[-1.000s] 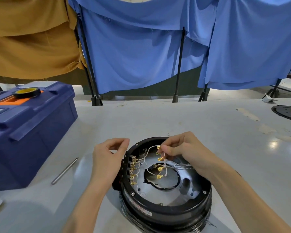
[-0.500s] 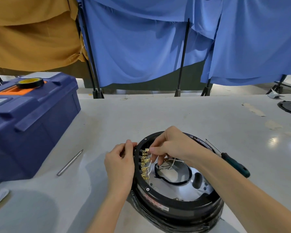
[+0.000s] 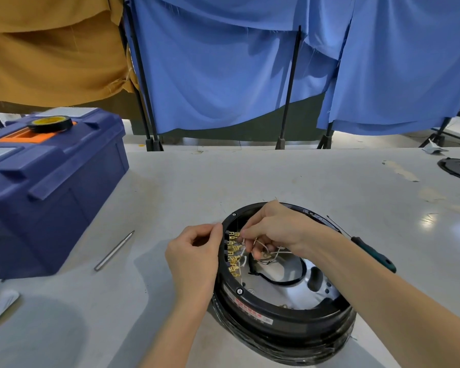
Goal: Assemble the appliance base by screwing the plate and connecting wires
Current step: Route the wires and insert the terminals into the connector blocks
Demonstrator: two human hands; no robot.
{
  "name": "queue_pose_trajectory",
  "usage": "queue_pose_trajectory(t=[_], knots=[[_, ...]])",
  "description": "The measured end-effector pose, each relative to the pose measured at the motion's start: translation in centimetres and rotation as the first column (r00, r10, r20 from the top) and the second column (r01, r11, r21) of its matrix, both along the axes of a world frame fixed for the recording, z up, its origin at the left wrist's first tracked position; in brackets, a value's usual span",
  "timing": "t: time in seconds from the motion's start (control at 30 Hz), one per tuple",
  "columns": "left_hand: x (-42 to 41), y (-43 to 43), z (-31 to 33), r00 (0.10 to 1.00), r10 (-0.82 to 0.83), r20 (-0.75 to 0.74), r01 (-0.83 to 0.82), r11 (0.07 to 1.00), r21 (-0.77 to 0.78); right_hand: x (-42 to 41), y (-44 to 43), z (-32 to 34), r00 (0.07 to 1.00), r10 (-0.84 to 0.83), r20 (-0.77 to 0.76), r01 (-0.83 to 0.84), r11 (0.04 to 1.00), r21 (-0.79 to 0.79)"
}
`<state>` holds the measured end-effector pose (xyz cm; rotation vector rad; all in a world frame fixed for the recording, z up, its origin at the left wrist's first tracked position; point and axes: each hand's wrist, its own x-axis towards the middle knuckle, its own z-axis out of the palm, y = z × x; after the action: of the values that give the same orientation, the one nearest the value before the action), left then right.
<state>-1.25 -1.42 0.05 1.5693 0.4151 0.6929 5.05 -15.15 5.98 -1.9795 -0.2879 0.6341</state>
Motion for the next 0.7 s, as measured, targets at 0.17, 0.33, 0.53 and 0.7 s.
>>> queue_pose_trajectory(t=[0.17, 0.33, 0.53, 0.7], knots=[[-0.07, -0.03, -0.01, 0.999, 0.03, 0.01, -0.03, 1.0, -0.004, 0.23, 0.1, -0.36, 1.0, 0.009, -0.024, -0.009, 1.0, 0.014], [-0.12, -0.14, 0.06, 0.999, 0.047, 0.014, -0.047, 0.999, -0.002, 0.59, -0.13, -0.41, 0.998, 0.042, -0.048, -0.041, 0.999, 0.02], [-0.17, -0.22, 0.11, 0.999, 0.033, 0.009, -0.033, 0.999, -0.042, 0.65, 0.07, -0.29, 0.998, 0.054, -0.034, -0.055, 0.998, -0.015], [-0.3, -0.31, 0.22, 0.999, 0.052, -0.002, -0.052, 0.998, -0.047, 0.81, -0.01, -0.41, 0.997, 0.053, -0.054, -0.053, 0.999, 0.001]])
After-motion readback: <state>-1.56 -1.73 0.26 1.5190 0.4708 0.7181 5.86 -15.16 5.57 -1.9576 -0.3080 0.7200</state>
